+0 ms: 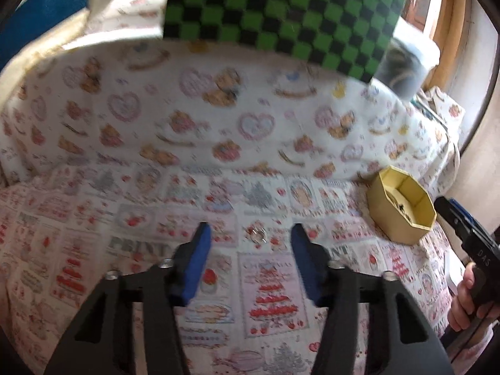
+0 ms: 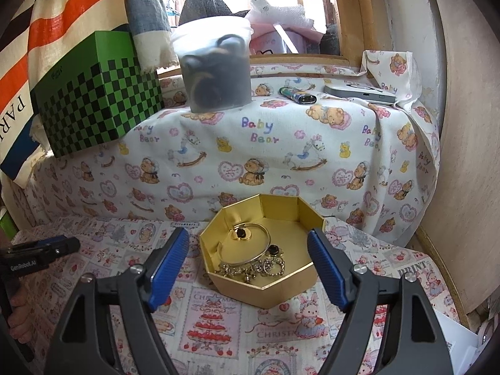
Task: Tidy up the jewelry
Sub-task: 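Lower the left tool onto a silver ring on the cloth and close, then lift the silver ring with the left tool and carry it over the gold box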
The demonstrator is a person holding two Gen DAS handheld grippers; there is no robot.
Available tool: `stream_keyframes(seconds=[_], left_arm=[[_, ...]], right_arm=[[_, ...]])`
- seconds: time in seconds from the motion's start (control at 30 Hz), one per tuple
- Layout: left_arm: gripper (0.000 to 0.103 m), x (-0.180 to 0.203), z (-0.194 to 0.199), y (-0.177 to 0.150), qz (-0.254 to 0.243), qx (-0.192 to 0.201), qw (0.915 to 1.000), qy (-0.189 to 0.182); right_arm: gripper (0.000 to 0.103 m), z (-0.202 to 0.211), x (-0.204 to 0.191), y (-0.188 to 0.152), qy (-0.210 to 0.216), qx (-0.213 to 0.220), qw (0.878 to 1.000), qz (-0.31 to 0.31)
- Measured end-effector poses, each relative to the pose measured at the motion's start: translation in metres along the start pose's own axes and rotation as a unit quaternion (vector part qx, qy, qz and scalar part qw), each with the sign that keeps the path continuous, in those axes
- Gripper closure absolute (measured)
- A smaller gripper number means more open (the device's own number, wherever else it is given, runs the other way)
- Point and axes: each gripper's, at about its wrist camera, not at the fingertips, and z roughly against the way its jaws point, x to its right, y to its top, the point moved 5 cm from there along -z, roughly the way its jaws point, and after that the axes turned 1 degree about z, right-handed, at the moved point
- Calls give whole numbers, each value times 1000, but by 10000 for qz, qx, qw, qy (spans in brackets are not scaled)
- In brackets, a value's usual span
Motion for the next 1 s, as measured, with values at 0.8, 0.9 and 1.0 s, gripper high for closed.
stream_keyframes(seconds=[0.8, 0.9, 1.0], left_arm=[[88, 18, -48, 0, -534, -393, 9959, 613], [92, 22, -50, -1, -502, -393, 9963, 578], [92, 24, -50, 0, -436, -389, 9970, 512]], right_arm=[[27, -5, 0, -4, -37, -119, 9999, 63], [27, -4, 1, -3, -36, -113, 9999, 42], [27, -4, 1, -3, -33, -117, 9999, 25]])
